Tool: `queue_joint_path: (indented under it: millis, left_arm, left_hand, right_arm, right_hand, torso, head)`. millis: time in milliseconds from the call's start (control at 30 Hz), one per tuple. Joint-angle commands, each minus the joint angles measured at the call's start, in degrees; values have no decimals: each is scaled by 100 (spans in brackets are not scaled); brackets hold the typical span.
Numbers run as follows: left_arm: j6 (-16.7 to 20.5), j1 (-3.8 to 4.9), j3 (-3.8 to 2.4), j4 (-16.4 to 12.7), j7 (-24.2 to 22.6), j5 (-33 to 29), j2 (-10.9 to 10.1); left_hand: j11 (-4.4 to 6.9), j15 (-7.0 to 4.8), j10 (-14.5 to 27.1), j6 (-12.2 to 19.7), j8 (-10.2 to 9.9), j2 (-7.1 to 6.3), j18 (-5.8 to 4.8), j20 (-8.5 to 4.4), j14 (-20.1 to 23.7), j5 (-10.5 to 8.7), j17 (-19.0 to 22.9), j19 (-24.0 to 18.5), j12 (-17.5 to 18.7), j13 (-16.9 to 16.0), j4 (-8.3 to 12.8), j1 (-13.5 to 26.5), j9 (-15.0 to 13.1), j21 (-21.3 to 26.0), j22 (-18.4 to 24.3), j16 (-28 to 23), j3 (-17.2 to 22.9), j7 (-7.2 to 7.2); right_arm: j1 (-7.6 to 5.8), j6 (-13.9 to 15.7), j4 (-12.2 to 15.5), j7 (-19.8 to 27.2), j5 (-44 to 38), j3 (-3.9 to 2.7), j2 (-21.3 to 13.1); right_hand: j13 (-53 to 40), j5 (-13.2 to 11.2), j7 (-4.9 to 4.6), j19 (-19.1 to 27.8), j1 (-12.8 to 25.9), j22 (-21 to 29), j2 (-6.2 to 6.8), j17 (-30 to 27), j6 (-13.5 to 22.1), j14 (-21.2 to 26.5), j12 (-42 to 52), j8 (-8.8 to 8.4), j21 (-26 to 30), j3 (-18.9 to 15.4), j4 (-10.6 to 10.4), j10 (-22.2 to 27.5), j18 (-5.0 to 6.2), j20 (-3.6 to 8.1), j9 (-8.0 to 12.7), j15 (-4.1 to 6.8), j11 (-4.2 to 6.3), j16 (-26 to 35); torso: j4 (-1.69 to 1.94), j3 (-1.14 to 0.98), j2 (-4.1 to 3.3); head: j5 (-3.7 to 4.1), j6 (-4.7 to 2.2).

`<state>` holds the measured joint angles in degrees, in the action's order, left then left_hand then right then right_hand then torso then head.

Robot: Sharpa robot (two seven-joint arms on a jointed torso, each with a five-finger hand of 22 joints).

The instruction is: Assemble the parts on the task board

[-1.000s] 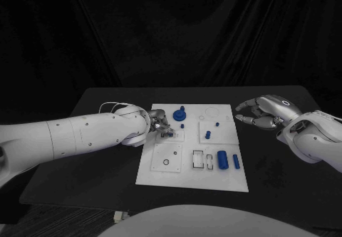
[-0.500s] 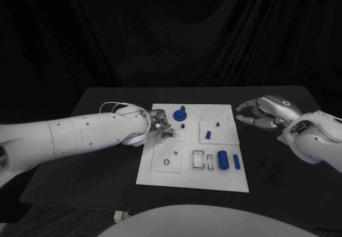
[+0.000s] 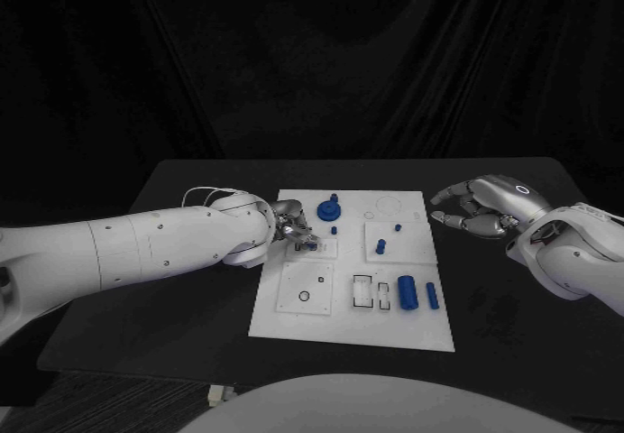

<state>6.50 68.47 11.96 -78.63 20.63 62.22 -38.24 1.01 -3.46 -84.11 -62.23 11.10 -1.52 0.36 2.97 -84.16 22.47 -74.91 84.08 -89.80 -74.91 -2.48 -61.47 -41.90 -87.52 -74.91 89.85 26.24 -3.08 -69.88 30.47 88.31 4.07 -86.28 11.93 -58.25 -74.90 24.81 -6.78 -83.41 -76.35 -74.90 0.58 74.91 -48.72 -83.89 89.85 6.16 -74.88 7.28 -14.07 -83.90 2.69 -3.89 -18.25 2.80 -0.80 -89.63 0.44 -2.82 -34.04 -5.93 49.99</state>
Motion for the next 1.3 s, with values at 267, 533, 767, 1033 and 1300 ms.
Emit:
queue_joint_path:
  millis: [267, 533, 767, 1033, 1300]
  left_arm:
    - [-231, -53, 24, 4, 21, -29, 13]
    - [-317, -56, 24, 11, 46, -29, 23]
    - [-377, -60, 24, 12, 77, -29, 20]
    - [-420, -64, 24, 19, 106, -29, 22]
    - [-457, -67, 24, 35, 127, -29, 42]
  left_hand:
    - [0, -18, -589, 14, -29, 32, 75, -13, -584, -19, -1509, 296, -20, -1509, -38, 9, 5, 46, -1245, 15, -14, 28]
    - [-5, -14, -589, 28, -33, 29, 82, -11, -584, -51, -1509, 278, -20, -1509, -59, 24, -4, 65, -1230, 15, -23, 23]
    - [-6, -12, -589, 33, -35, 26, 83, -10, -584, -63, -1509, 274, -20, -1509, -64, 28, -7, 70, -1227, 15, -28, 22]
    - [-8, -11, -589, 42, -39, 23, 87, -8, -584, -79, -1509, 262, -20, -1509, -69, 31, -11, 82, -1217, 15, -32, 20]
    - [-21, 2, -589, 79, -58, 29, 98, 5, -584, -346, -1509, 233, -20, -1509, -133, 53, -41, 118, -1194, 15, -82, 9]
  right_arm:
    - [19, -64, -8, -124, -13, -3, 13]
    - [22, -79, -17, -133, -13, -3, 28]
    - [25, -87, -22, -135, -13, -3, 37]
    - [27, -104, -25, -143, -13, -3, 44]
    - [30, -110, -26, -148, -13, -3, 46]
  right_hand:
    - [-1510, 33, 8, 40, -56, -1018, -8, 1451, -21, -590, 15, -19, 28, 36, -8, -610, 95, 16, 6, -26, -36, 27]
    - [-1510, 34, 6, 53, -63, -1009, -7, 1439, -20, -585, 15, -21, 58, 44, -4, -610, 102, 15, 9, -26, -38, 41]
    - [-1510, 35, 5, 58, -66, -1006, -6, 1435, -20, -584, 15, -22, 69, 47, -2, -610, 104, 15, 11, -27, -38, 45]
    - [-1510, 35, 4, 66, -68, -1000, -6, 1424, -20, -580, 15, -23, 87, 52, 0, -610, 108, 15, 13, -28, -39, 57]
    - [-1510, 35, 2, 86, -72, -986, -5, 1398, -19, -570, 15, -24, 132, 59, 2, -610, 117, 14, 17, -29, -41, 86]
  torso:
    - [-5, -2, -1]
    - [-2, -4, -2]
    - [-2, -4, -3]
    - [-3, -6, 0]
    - [-3, -3, -1]
  head:
    - [-9, 1]
    - [-17, 1]
    - [-13, 1]
    - [-25, 1]
    - [-18, 1]
